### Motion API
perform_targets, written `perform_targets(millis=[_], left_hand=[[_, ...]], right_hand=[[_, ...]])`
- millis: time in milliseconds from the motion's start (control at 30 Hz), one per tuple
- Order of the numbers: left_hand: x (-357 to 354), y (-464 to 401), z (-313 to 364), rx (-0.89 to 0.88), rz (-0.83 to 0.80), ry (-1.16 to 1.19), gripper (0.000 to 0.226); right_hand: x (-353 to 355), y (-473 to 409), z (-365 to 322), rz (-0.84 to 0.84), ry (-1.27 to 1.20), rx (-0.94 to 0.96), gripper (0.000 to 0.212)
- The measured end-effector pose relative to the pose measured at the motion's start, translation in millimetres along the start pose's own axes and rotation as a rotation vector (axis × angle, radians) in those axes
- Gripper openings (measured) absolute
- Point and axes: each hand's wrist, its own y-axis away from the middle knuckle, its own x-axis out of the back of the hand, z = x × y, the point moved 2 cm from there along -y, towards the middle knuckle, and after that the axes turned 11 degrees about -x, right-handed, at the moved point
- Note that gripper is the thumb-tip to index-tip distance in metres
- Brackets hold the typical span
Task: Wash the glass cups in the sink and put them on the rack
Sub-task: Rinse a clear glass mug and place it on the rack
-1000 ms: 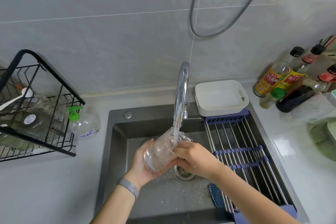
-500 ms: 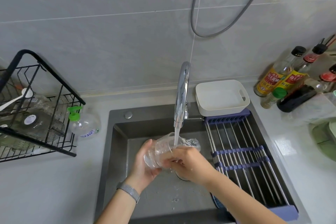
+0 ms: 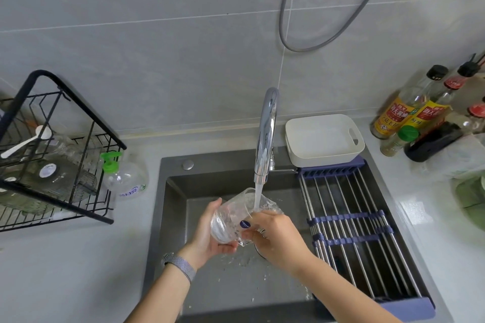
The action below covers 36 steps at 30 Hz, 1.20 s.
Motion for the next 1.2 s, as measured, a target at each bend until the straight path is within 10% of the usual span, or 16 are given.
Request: perform_targets(millis=[200, 367, 633, 933, 1067, 1200], left_hand=[[-6.5, 3.8, -7.5, -0.044, -0.036, 0.272, 0.054], [-13.9, 4.4, -20.9, -0.015, 0.017, 0.387, 0.054], [-29.0, 5.4, -32.4, -0.001, -0.040, 0.501, 0.067], [-17.3, -5.9, -29.0, -0.163, 0.073, -0.295, 0.071], [-41.4, -9.8, -16.3, -0.417, 0.097, -0.799, 0.063], [-41.3, -18.1, -18.3, -0.460, 0.161, -0.664, 0.049]], right_hand=[[1.0, 6.7, -3.0, 0.041, -0.038, -0.087, 0.012], [14.9, 20.2, 5.1, 0.386, -0.058, -0.121, 0.040], [-13.8, 26.0, 35.4, 0.048, -1.189, -0.617, 0.079], [-22.0, 4.8, 23.0, 0.049, -1.194, -0.582, 0.027], [-40.7, 6.5, 12.1, 0.012, -1.210, -0.654, 0.040], [-41.0, 8.8, 13.3, 0.024, -1.394, -0.665, 0.035]])
